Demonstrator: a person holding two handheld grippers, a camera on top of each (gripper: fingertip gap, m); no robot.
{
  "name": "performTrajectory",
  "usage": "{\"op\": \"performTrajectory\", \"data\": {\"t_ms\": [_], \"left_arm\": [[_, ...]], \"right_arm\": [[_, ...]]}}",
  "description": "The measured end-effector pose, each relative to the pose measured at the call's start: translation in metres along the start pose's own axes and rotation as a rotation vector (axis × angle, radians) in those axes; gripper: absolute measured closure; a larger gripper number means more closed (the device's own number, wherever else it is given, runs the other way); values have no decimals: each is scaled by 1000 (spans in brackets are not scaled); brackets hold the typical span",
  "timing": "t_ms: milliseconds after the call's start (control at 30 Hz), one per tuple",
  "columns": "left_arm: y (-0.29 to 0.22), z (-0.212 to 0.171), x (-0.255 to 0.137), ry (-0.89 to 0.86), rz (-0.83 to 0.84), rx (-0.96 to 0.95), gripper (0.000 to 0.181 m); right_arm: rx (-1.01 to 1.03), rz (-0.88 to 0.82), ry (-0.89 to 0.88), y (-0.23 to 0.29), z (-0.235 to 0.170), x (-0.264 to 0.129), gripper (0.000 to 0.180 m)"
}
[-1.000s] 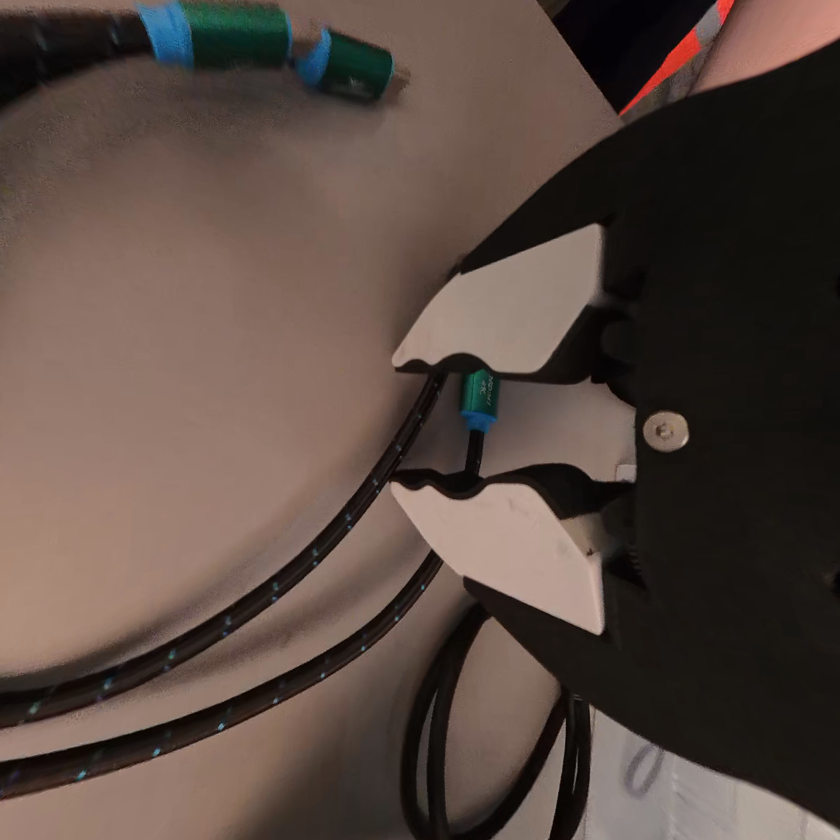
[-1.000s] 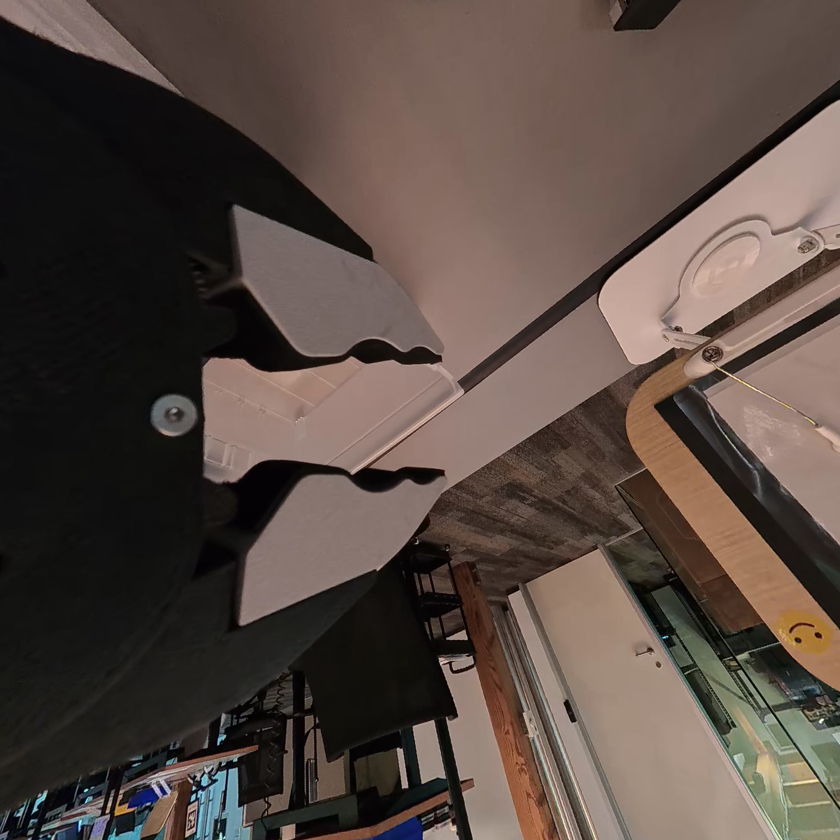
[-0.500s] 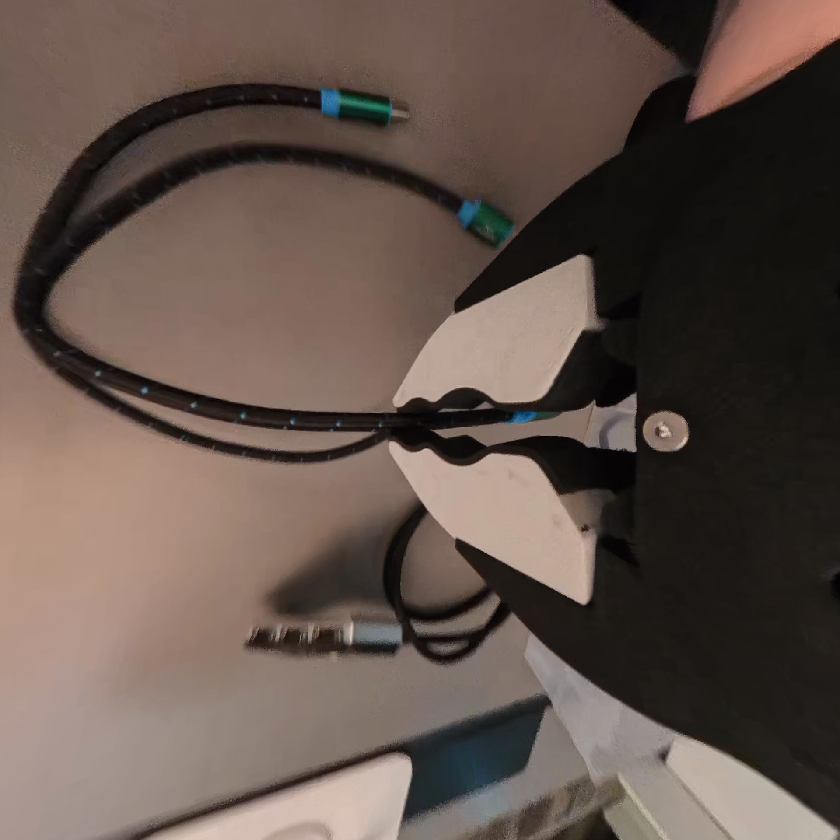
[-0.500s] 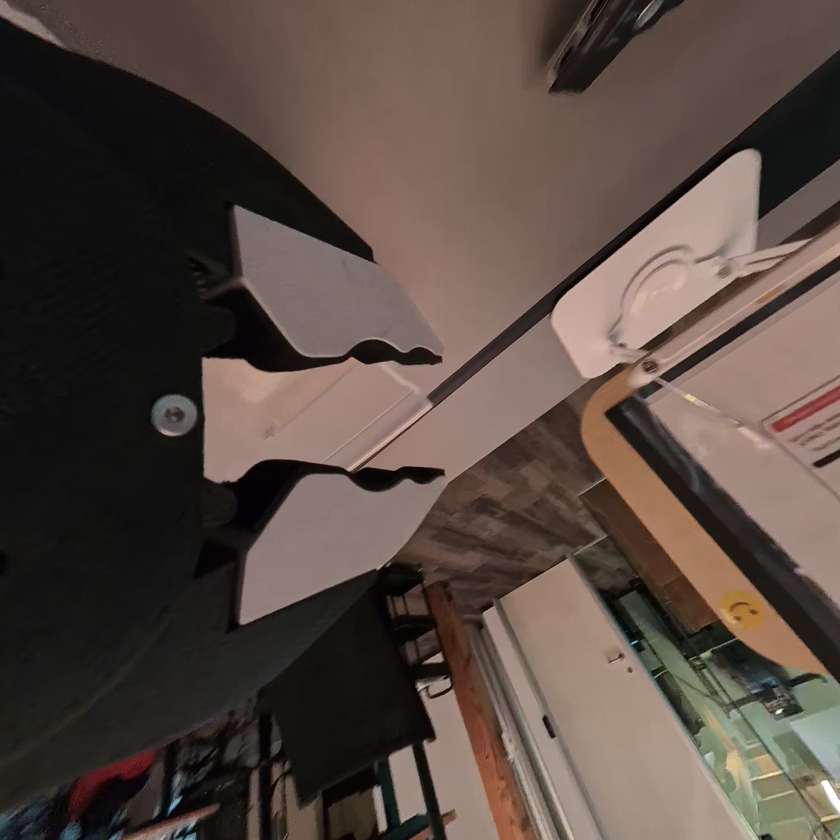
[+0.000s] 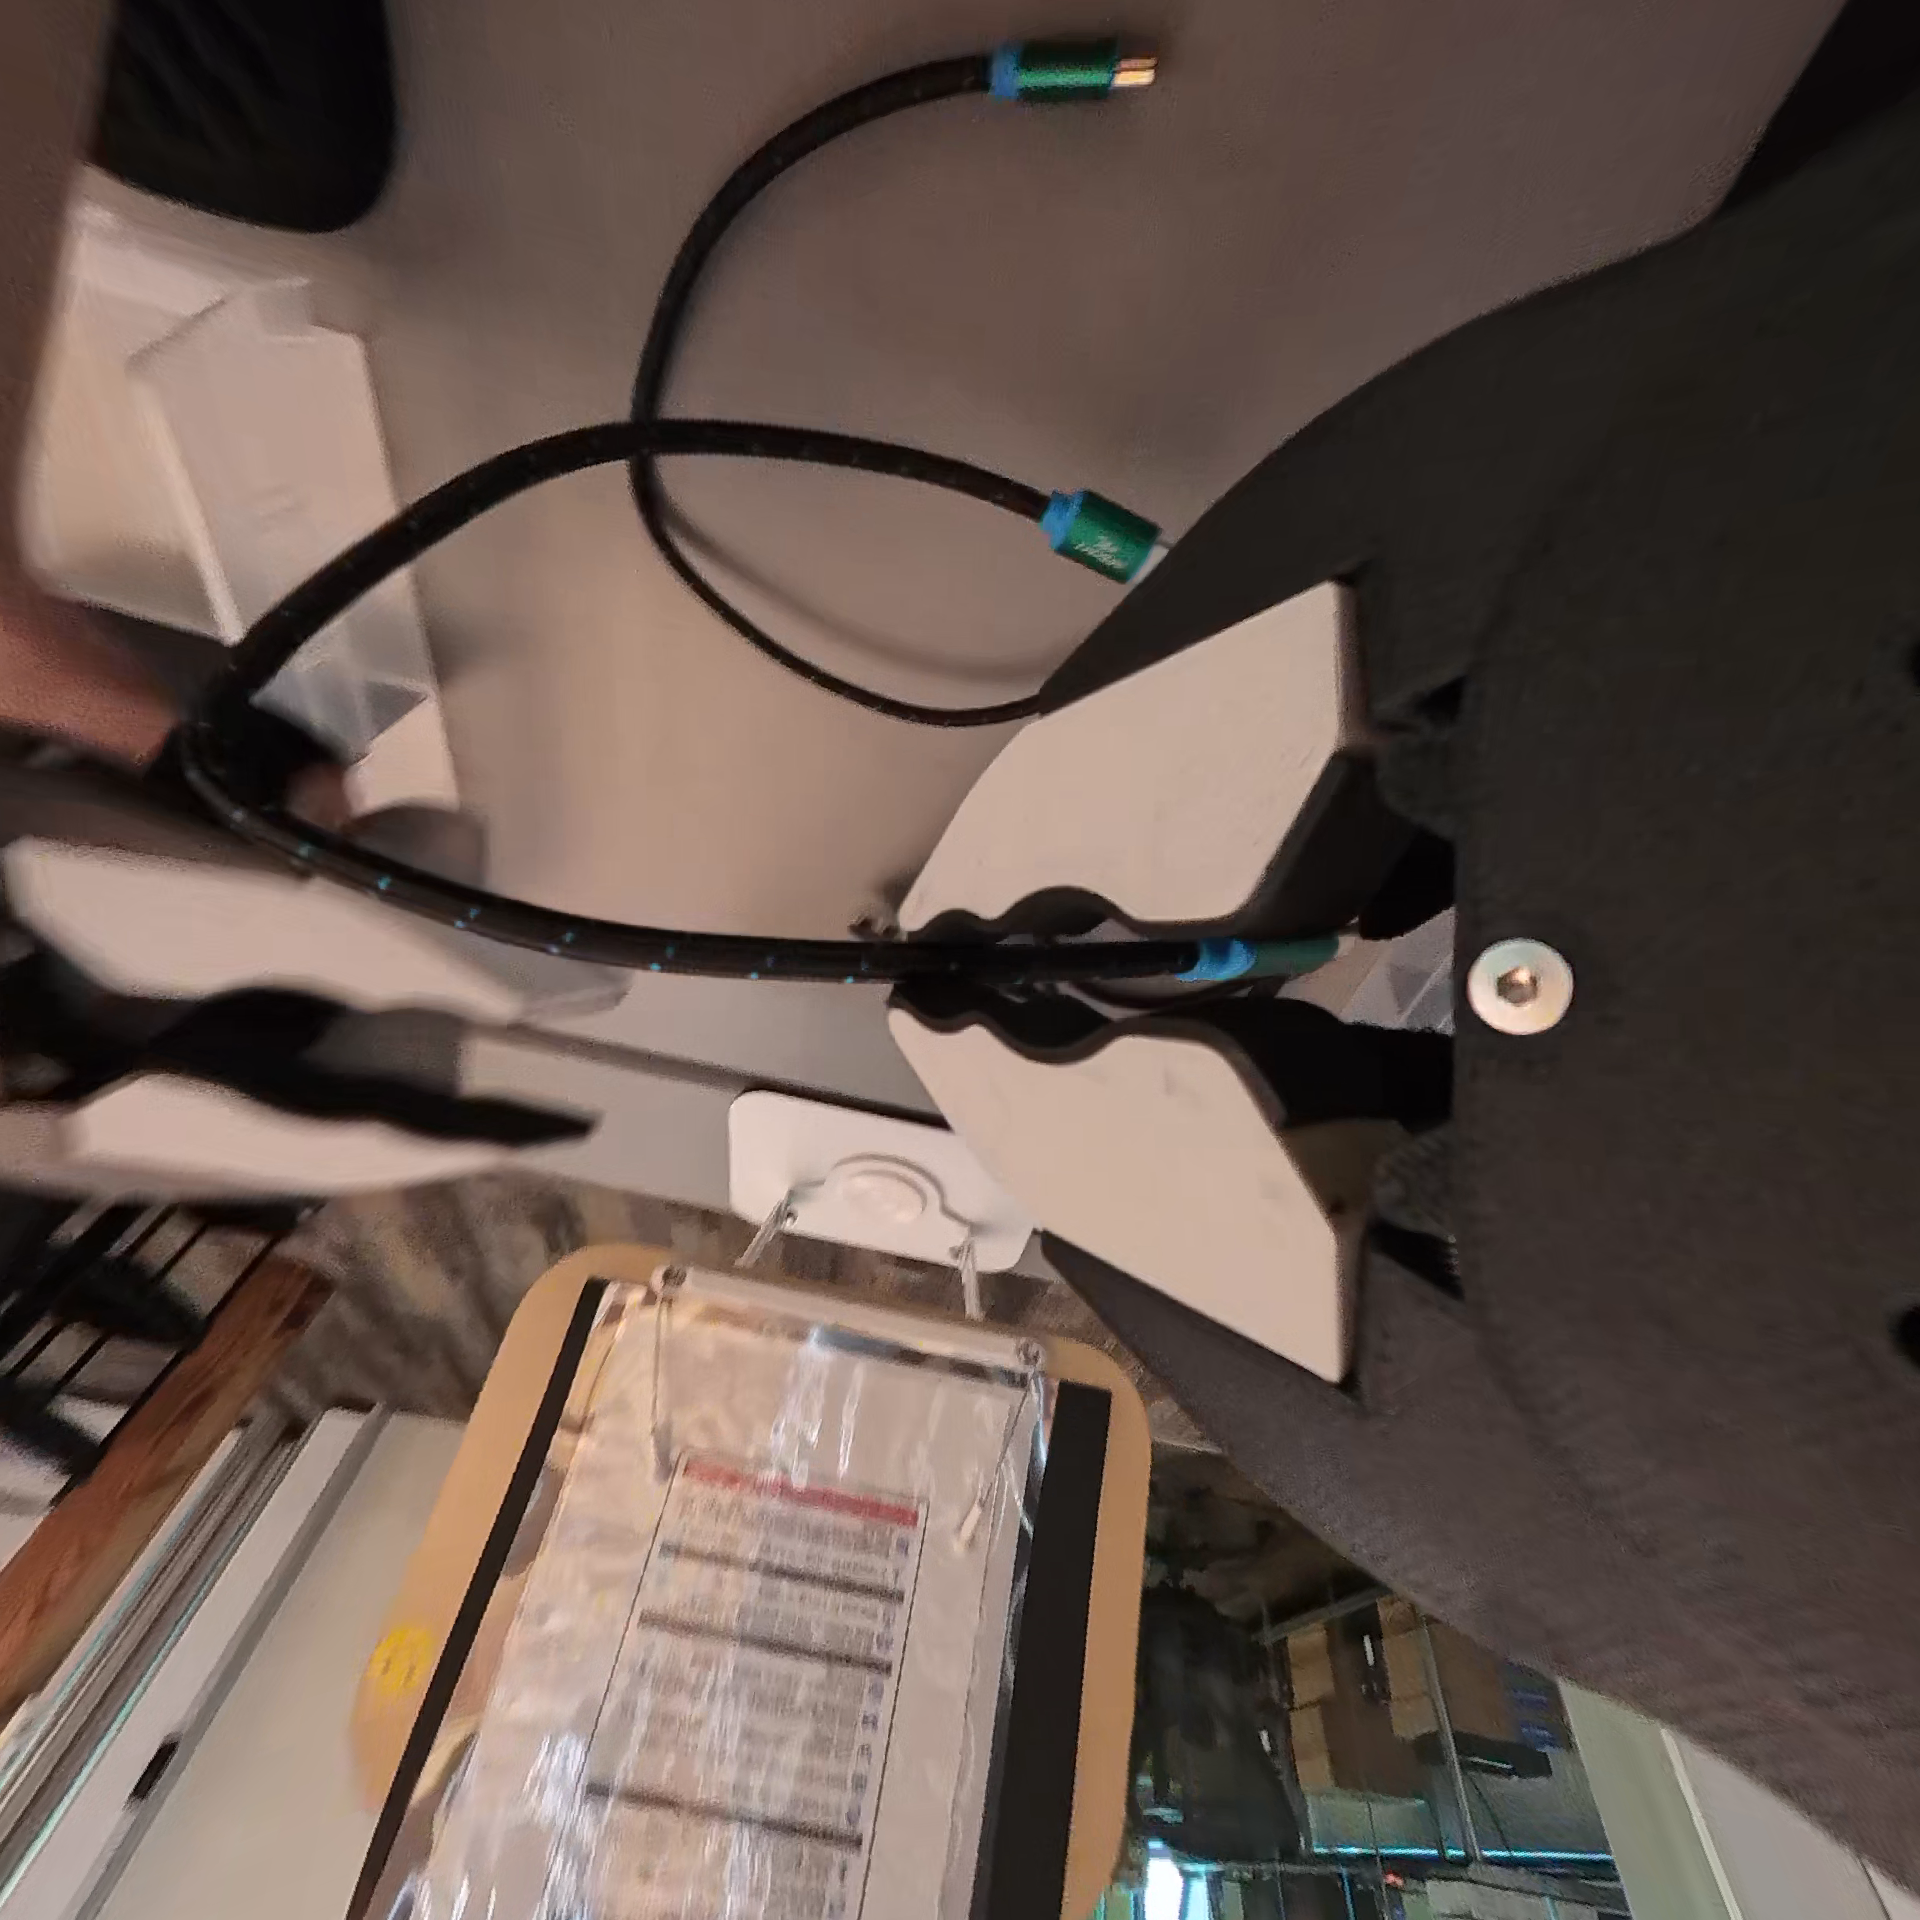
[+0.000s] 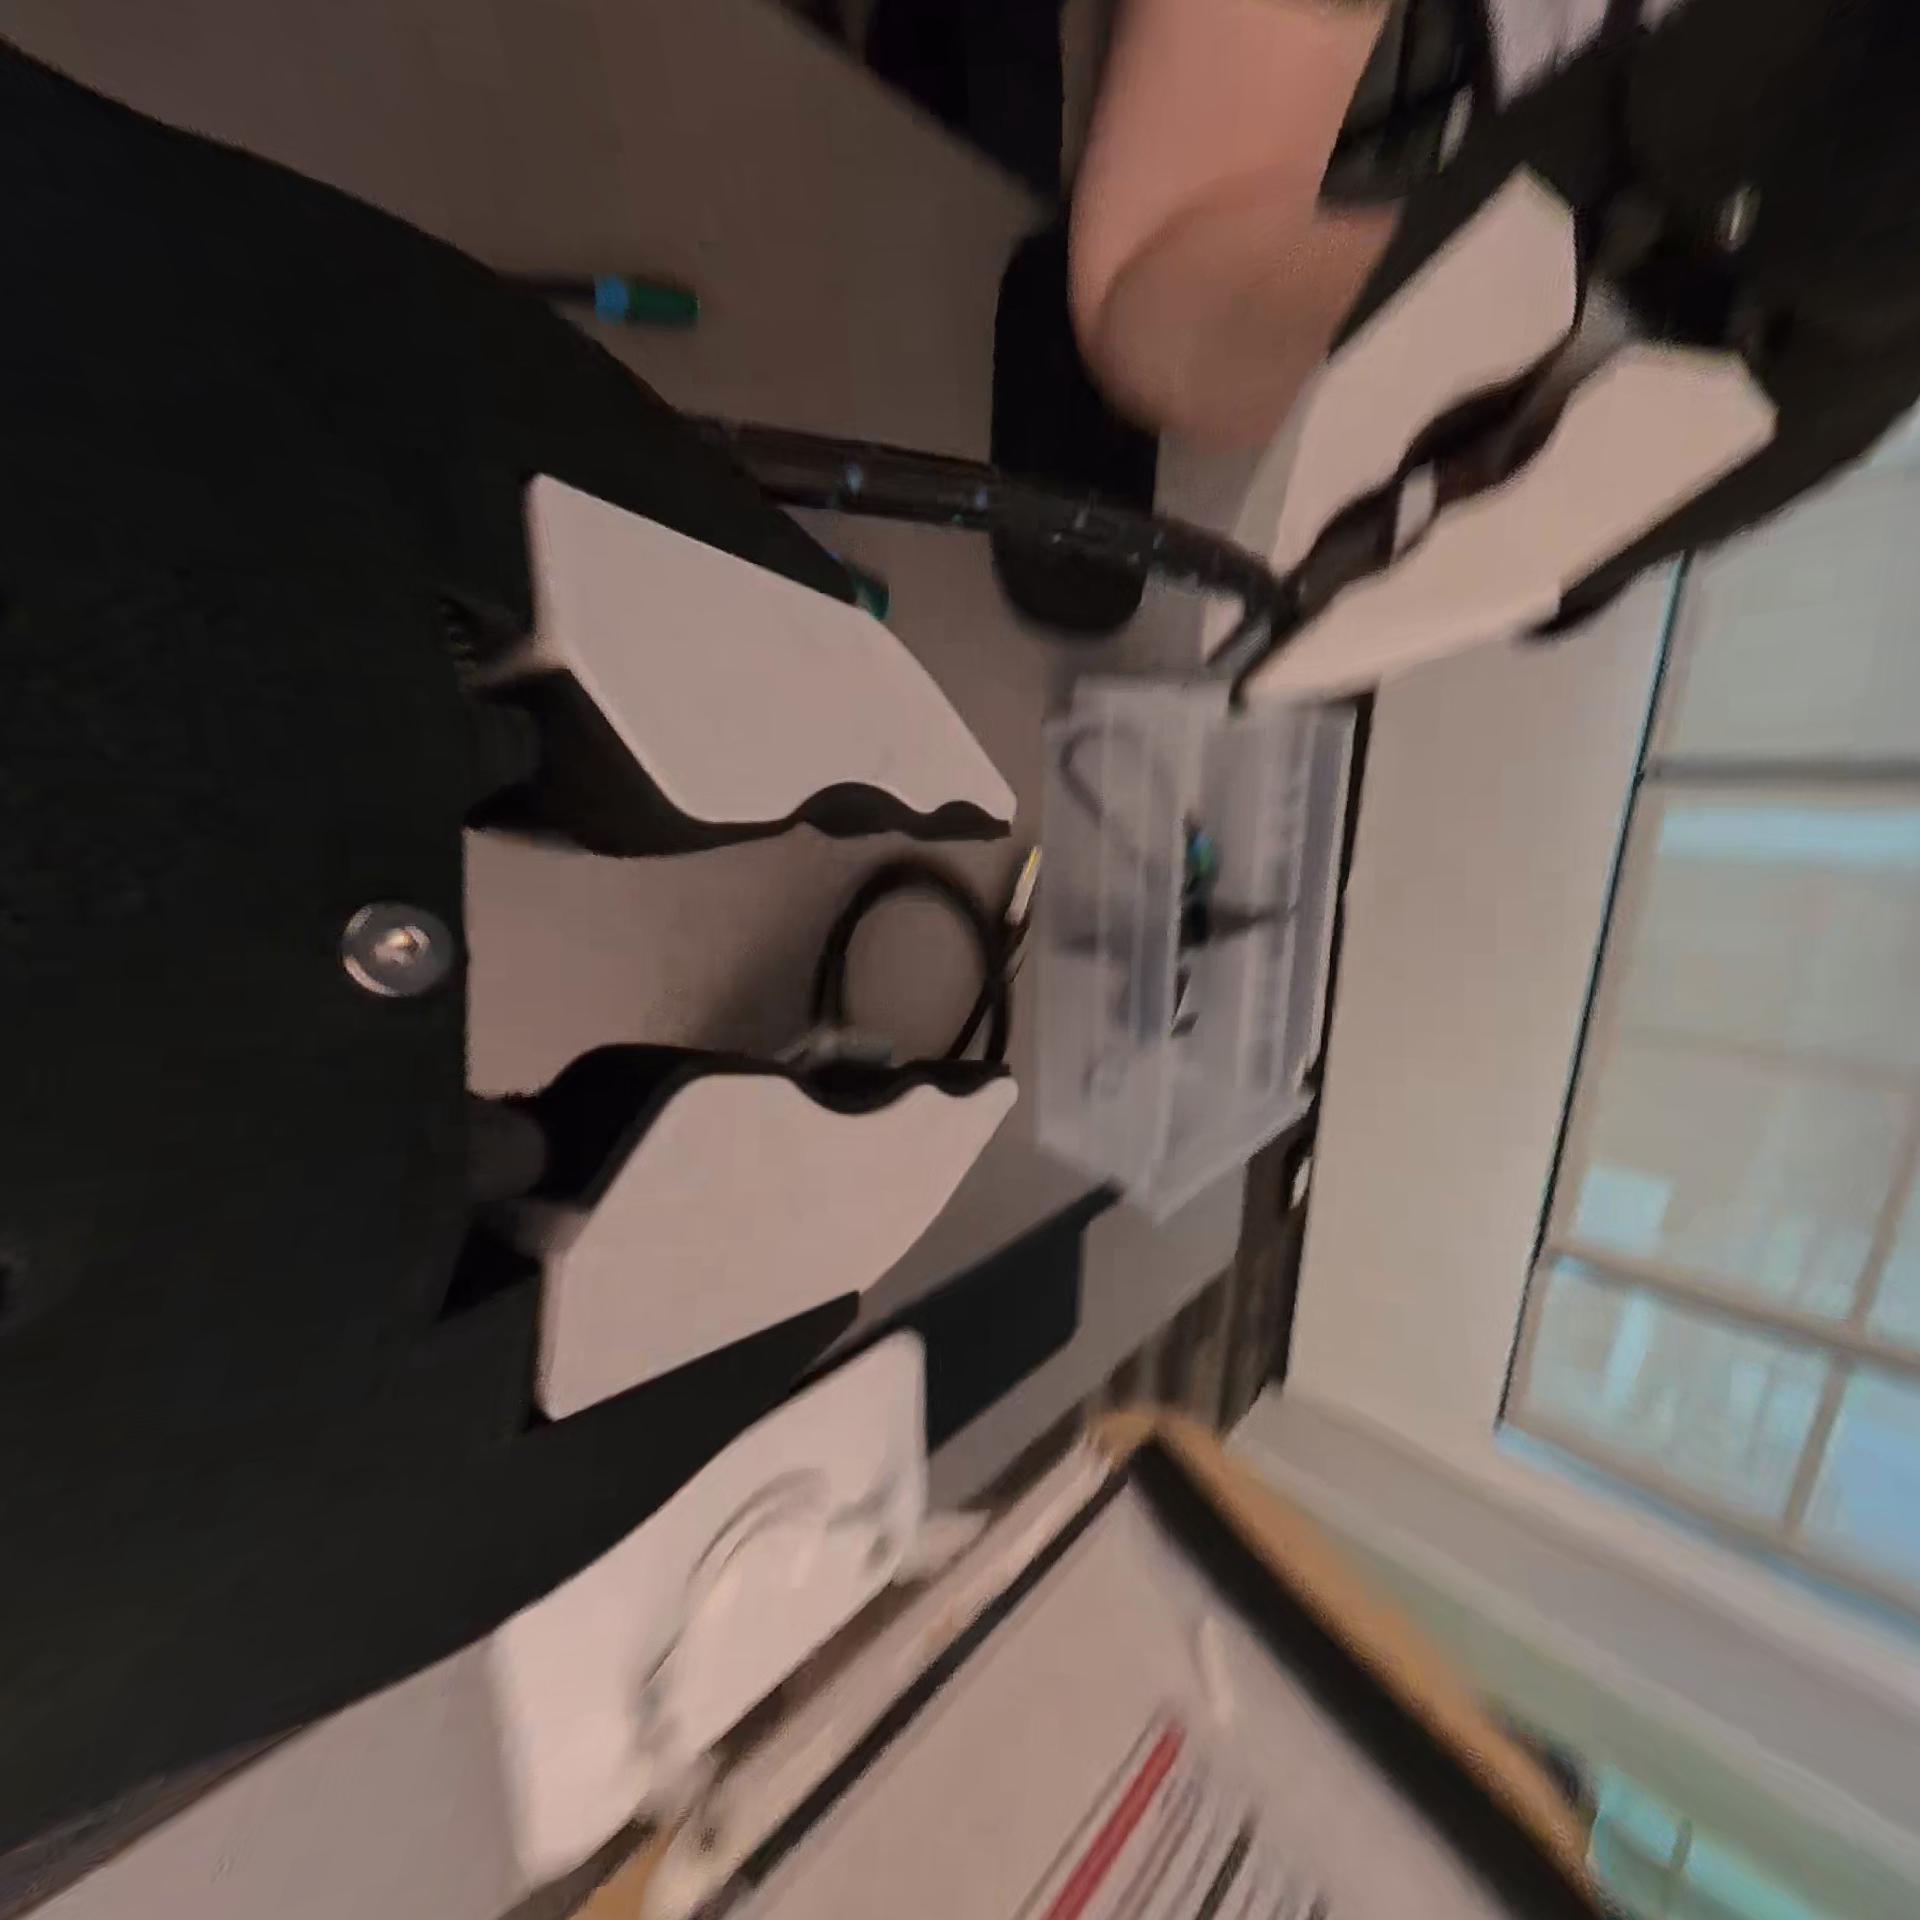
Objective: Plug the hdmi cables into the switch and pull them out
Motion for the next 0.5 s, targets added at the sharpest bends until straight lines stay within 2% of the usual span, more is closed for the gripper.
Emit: {"op": "performTrajectory", "data": {"t_ms": [33, 100, 200, 300, 400, 467, 500], "left_arm": [[1, 1, -2, -13, 6, -6, 174], [3, 2, -5, -32, 36, -6, 174], [4, 3, -5, -41, 56, -1, 174], [8, 4, -4, -49, 84, -19, 174], [12, 4, -2, -69, 124, -39, 175], [16, 4, -1, -83, 176, -61, 174], [18, 3, -1, -94, 177, -74, 168]], "right_arm": [[11, 92, -33, 7, 0, 9, 139], [24, 257, -103, 22, 2, 23, 139], [13, 328, -226, 36, 13, 34, 139], [-7, 275, -356, 42, 25, 37, 141], [7, 125, -455, 40, 34, 35, 154], [0, 100, -450, 41, 37, 35, 171], [-11, 75, -436, 41, 39, 34, 173]]}}
Point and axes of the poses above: each gripper's, where its closed fingertips meet, x out along the fingers, z out of its top, y = z × x across the jaws, the point moved 9 cm from there along -x, back along the fingers, and after that the axes turned 2 degrees about x, right-handed, at the moved point
